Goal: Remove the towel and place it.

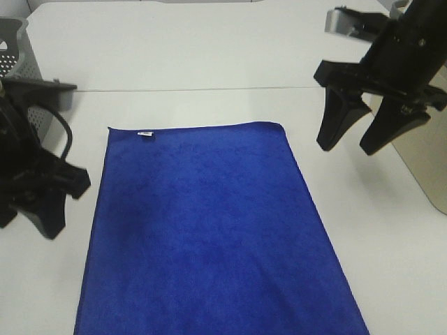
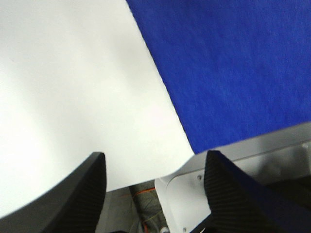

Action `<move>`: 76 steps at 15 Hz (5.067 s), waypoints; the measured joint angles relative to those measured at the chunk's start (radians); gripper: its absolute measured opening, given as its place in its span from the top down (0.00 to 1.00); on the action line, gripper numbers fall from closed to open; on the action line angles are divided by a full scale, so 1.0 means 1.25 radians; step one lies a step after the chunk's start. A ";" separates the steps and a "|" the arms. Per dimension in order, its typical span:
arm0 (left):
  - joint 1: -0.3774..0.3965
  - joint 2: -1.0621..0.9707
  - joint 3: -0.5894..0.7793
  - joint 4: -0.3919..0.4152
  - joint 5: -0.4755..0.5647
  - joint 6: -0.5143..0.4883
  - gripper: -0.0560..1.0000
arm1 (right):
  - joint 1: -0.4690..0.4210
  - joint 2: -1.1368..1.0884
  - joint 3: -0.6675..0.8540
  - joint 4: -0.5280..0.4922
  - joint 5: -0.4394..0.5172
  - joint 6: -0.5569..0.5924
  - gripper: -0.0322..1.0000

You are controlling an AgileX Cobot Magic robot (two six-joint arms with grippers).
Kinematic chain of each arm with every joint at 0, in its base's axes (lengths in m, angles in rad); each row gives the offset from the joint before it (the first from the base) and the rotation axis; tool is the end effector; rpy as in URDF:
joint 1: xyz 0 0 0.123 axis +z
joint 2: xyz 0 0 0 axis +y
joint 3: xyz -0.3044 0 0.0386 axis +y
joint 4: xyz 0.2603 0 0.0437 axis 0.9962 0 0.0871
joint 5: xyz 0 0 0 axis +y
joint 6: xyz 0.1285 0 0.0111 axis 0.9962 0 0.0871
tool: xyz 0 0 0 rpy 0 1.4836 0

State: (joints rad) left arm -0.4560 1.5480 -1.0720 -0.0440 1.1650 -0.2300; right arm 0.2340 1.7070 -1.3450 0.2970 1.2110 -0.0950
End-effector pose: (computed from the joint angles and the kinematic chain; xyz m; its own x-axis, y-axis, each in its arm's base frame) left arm 0.2537 -0.1302 0.2189 -0.9783 0.2073 -0.0069 0.2074 0.9773 -0.0434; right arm 0.3330 0.1157 0.2446 -0.9709 -0.2192 -0.0965 -0.2376 0.9320 0.2738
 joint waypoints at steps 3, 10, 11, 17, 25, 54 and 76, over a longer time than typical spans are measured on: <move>0.160 0.020 -0.110 0.018 -0.054 -0.014 0.42 | 0.000 0.006 -0.061 -0.065 -0.039 0.027 0.34; 0.207 0.312 -0.420 -0.004 -0.068 0.006 0.42 | 0.000 0.198 -0.276 -0.172 -0.095 0.062 0.34; 0.207 0.351 -0.462 -0.015 -0.066 0.012 0.42 | 0.000 0.225 -0.306 -0.180 -0.087 0.062 0.34; 0.207 0.578 -0.698 -0.025 -0.026 0.014 0.42 | 0.000 0.365 -0.422 -0.197 -0.098 0.062 0.34; 0.207 0.703 -0.795 -0.017 -0.015 -0.010 0.42 | 0.000 0.498 -0.442 -0.142 -0.234 0.015 0.34; 0.232 0.774 -0.798 -0.028 -0.099 0.032 0.42 | -0.001 0.607 -0.451 -0.070 -0.418 -0.091 0.34; 0.232 0.785 -0.803 -0.209 -0.126 0.161 0.50 | -0.001 0.626 -0.458 0.158 -0.362 -0.226 0.52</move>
State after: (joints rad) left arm -0.1660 2.5290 -2.0760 -0.3050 1.0080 -0.0290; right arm 0.2330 2.4890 -1.9170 0.4950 0.7590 -0.3780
